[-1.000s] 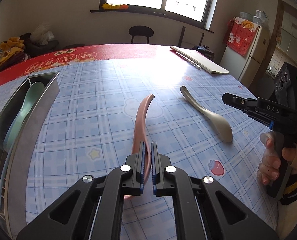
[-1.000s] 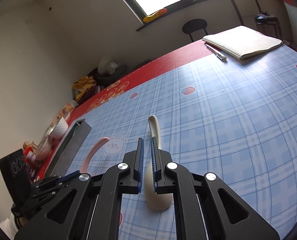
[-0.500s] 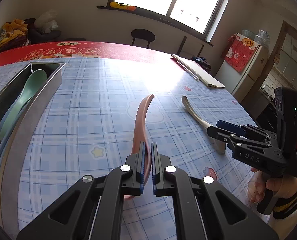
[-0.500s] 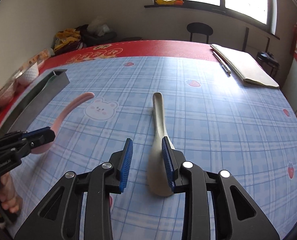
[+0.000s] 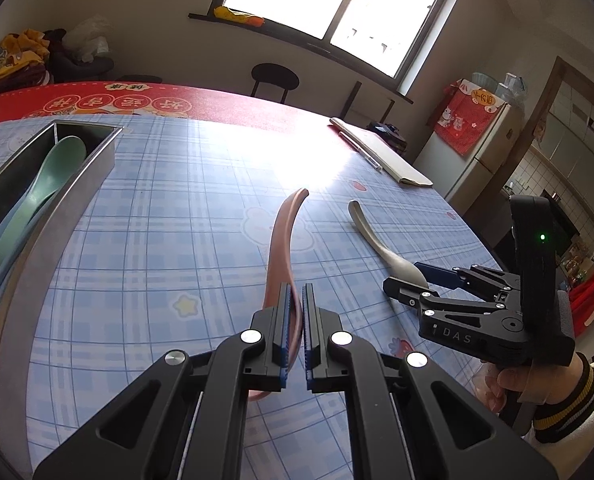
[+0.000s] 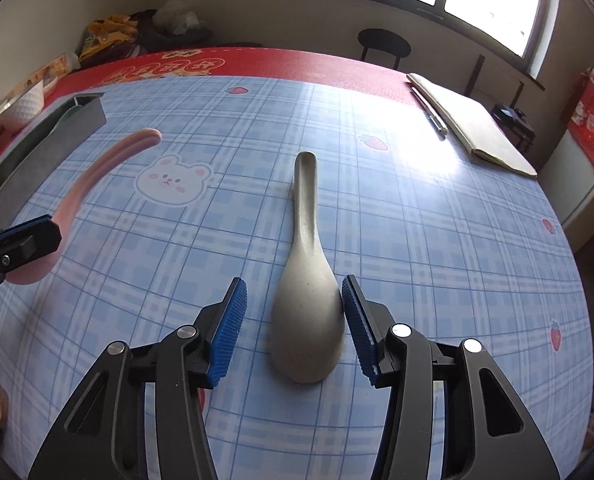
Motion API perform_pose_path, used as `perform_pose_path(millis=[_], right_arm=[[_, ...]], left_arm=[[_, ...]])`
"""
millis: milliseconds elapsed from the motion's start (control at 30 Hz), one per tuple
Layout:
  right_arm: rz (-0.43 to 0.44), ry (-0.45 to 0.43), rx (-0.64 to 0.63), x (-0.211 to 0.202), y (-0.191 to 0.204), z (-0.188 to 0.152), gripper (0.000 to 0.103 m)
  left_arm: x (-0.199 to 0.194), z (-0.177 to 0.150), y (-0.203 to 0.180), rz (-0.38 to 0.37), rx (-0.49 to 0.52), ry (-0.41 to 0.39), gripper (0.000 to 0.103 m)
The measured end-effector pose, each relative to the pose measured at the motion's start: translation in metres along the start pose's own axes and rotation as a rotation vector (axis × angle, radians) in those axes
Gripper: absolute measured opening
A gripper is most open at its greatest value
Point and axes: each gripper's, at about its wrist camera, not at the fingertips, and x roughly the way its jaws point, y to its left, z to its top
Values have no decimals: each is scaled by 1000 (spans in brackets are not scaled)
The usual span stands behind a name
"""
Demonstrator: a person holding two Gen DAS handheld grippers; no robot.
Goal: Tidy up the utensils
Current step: 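Close the right tool on the beige spoon handle and lift it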
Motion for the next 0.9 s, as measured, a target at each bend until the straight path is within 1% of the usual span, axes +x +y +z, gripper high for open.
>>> perform_pose_path(millis=[33,67,100,267,333,400,467,533,567,633,667,733,833,900], right_arm=[[26,5,24,1,-5,0,47],[28,6,23,1,-6,0,45],[37,8,23,0,-7,-1,37],[56,5,28,-3,-5,-4,35],[81,-22,42,-7,-4,-5,35],[81,-52,39,-14,-1,-5,35],[49,-65,-21,-19,9,-5,35],[-12,-61,-115,-20,25,-8,35],[-18,-58,-140,-20,29,-10,35],[3,-55,-141,-21,32,-10,35],[21,-61,-121,-23,30,-9,35],[108,-66,-26,-26,18,-5,35],[241,-23,165,-16,-7,-5,35],[284,2,256,-9,-18,-10,35]], left_arm=[[1,1,1,-1,-1,1,6],[1,1,1,-2,-1,2,6],[1,1,1,-4,0,3,6],[1,1,1,-4,0,3,6],[1,2,1,-5,-2,3,6],[1,2,1,-5,-2,3,6],[1,2,1,-4,1,4,6],[2,2,1,-4,4,5,6],[1,2,1,-4,4,5,6],[1,2,1,-5,1,4,6],[1,2,1,-6,-1,3,6],[1,2,2,-7,-2,4,6],[2,2,1,-10,2,8,6],[2,2,2,-12,3,7,6]])
